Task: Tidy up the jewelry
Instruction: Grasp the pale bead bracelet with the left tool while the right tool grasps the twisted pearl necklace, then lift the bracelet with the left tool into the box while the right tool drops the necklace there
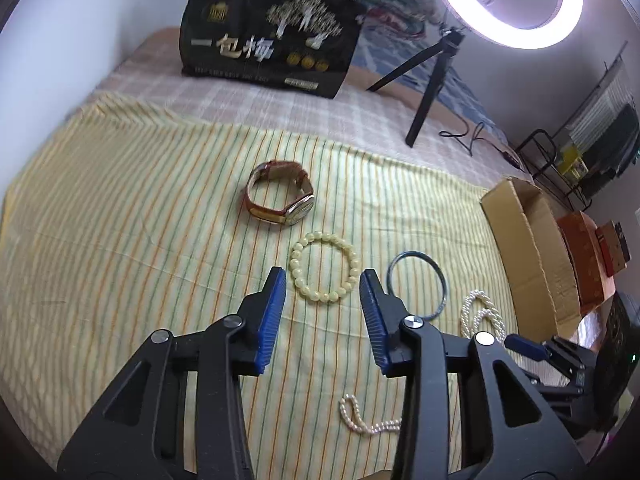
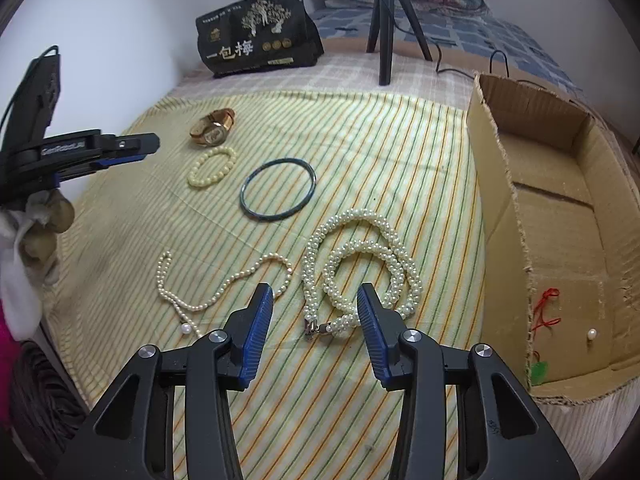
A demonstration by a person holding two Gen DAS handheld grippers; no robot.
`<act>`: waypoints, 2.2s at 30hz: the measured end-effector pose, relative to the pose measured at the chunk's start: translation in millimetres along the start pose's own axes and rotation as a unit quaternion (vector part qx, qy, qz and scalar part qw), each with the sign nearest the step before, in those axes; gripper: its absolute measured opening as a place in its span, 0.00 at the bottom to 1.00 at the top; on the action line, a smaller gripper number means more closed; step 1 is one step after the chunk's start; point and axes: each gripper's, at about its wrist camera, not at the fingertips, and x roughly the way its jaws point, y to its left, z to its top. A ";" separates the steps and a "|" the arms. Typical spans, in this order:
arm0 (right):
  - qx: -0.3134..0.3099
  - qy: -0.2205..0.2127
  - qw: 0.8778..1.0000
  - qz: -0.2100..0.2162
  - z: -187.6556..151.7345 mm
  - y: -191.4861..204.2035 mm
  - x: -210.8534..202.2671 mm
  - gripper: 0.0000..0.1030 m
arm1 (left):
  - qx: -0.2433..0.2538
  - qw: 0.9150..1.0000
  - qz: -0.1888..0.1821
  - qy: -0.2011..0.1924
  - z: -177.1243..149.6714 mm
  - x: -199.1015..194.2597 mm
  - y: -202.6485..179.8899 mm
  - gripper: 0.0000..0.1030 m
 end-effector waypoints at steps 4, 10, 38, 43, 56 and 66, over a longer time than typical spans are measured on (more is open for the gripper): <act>0.011 0.008 1.000 0.013 2.6 -5.9 6.6 0.33 | -0.015 1.000 -0.002 0.016 4.7 19.0 4.7 0.29; 0.029 0.013 0.999 0.035 7.0 -12.7 14.7 0.32 | -0.019 0.999 0.011 0.041 7.4 51.0 5.6 0.29; -0.007 0.037 0.999 -0.009 10.3 -6.6 34.5 0.06 | -0.011 0.999 0.032 0.024 8.6 51.4 3.5 0.05; 0.029 0.009 0.999 0.013 16.5 -15.9 16.7 0.06 | -0.014 1.000 0.012 0.008 11.8 32.3 -2.1 0.05; 0.079 -0.072 0.994 0.037 29.7 -25.9 -37.6 0.06 | -0.014 0.999 -0.030 -0.026 17.2 -10.9 -18.4 0.05; 0.084 -0.147 0.985 0.043 43.0 -14.8 -98.8 0.06 | 0.009 0.997 -0.064 -0.048 13.8 -46.9 -51.8 0.05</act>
